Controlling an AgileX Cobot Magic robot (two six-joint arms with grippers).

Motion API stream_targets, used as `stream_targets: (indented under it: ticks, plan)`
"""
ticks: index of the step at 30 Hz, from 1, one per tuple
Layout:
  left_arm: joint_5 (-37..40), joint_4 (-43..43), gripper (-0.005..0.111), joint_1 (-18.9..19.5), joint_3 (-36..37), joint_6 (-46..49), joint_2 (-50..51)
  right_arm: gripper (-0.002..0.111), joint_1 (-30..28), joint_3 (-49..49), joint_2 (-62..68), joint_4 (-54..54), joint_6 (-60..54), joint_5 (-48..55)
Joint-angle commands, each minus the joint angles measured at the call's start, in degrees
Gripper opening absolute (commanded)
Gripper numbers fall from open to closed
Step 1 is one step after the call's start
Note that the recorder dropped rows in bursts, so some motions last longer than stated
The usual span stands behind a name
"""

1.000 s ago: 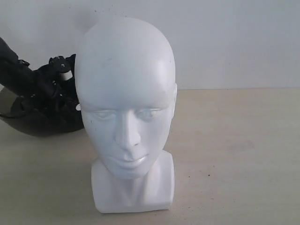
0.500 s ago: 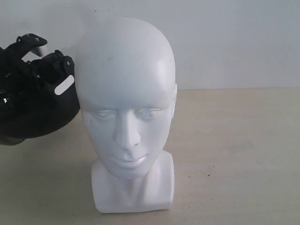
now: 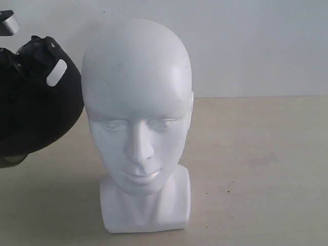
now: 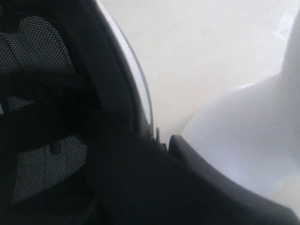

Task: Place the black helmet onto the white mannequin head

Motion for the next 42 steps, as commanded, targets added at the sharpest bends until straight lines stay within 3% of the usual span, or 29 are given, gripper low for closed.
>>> stream_targets:
  ticks: [1,5,14,21,31,33,37,42]
  plan:
    - [-2.8,-1.5,0.004,0.0,3.3,-0.3,-9.2,0.000,-0.4,-0.1,-0.3,-0.3,0.0,-0.7]
    - [-3.1,-0.8,0.004,0.0,7.2,-2.0,-16.5,0.000,-0.4,-0.1,-0.3,-0.3,0.0,-0.7]
    - [-12.3,-1.2,0.004,0.0,16.9,-7.0,-39.4,0.000,-0.4,-0.1,-0.3,-0.3,0.0,-0.7]
    - [-19.4,-9.7,0.004,0.0,24.7,-7.0,-55.5,0.000,-0.4,-0.1,-0.3,-0.3,0.0,-0.7]
    - [-19.8,-20.6,0.004,0.0,31.0,-6.8,-68.6,0.000,-0.4,-0.1,-0.3,-0.3,0.0,-0.7]
    - [-19.8,-20.6,0.004,0.0,31.6,-4.7,-69.8,0.000,-0.4,-0.1,-0.3,-0.3,0.0,-0.7]
    - [-20.1,-20.5,0.004,0.0,32.3,13.5,-72.2,0.000,-0.4,-0.1,-0.3,-0.3,0.0,-0.7]
    - [-23.2,-20.5,0.004,0.0,32.3,14.5,-72.5,0.000,-0.4,-0.1,-0.3,-0.3,0.0,-0.7]
